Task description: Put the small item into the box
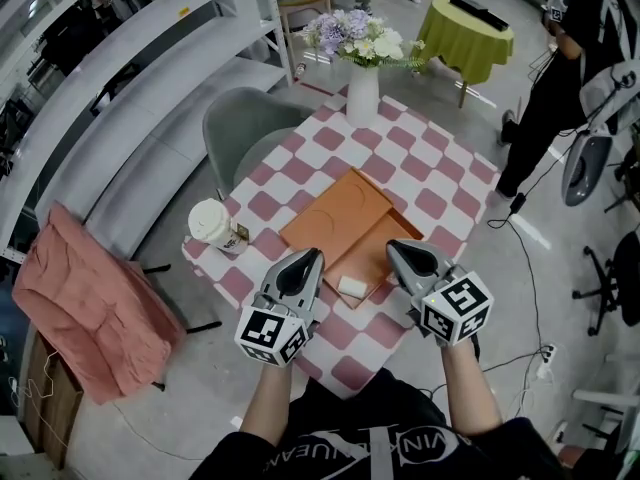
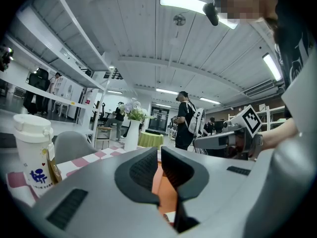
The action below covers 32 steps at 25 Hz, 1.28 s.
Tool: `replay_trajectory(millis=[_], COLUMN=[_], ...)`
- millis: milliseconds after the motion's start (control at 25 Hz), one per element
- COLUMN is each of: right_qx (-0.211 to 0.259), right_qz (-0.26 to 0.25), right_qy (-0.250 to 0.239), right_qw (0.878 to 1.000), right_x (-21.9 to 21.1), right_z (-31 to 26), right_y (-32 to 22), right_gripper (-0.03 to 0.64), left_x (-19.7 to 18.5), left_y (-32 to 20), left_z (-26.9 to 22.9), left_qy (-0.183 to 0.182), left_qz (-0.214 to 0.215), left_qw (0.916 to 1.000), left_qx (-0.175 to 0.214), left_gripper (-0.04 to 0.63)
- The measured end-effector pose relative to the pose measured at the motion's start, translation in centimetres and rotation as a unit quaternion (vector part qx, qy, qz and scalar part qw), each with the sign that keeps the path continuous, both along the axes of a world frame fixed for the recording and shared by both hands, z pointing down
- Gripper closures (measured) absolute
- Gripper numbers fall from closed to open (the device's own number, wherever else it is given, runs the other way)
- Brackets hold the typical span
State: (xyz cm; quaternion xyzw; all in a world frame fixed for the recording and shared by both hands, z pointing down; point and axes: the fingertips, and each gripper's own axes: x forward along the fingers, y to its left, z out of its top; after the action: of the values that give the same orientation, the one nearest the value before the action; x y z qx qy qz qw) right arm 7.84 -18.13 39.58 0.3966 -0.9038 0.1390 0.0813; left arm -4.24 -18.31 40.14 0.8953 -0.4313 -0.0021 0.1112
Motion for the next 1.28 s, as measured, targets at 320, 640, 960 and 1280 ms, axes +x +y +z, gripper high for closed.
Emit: replay_trajectory(millis=[320, 640, 960, 1280], right_qx=[0.011, 0.018, 0.028, 0.031], right_qz=[0.004, 0.012, 0.014, 0.023], right_qy=[-0.005, -0.017, -0.02, -0.025], right_qw=[1.0, 1.0, 0.999, 0.999], right_x=[-0.2, -0.3, -0.4, 0.2], right_z=[-0.9, -1.8, -2.4, -2.6], right_y=[-0.6, -1.1, -1.2, -1.1], right_gripper=[0.611, 0.611, 0.611, 0.611], left_x=[-0.6, -1.3, -1.7, -1.9], left_y=[-0.7, -1.1, -1.2, -0.9], left_z=[-0.8, -1.7, -2.3, -2.0], left_qy=[0.0, 0.006, 0.011, 0.013], left_qz=[-0.004, -0.012, -0.017, -0.02], left_qw=[0.9999, 0.9998, 0.9995, 0.9995], left_qx=[0.01, 0.017, 0.023, 0.019], left_gripper=[0.571, 0.571, 0.571, 0.572])
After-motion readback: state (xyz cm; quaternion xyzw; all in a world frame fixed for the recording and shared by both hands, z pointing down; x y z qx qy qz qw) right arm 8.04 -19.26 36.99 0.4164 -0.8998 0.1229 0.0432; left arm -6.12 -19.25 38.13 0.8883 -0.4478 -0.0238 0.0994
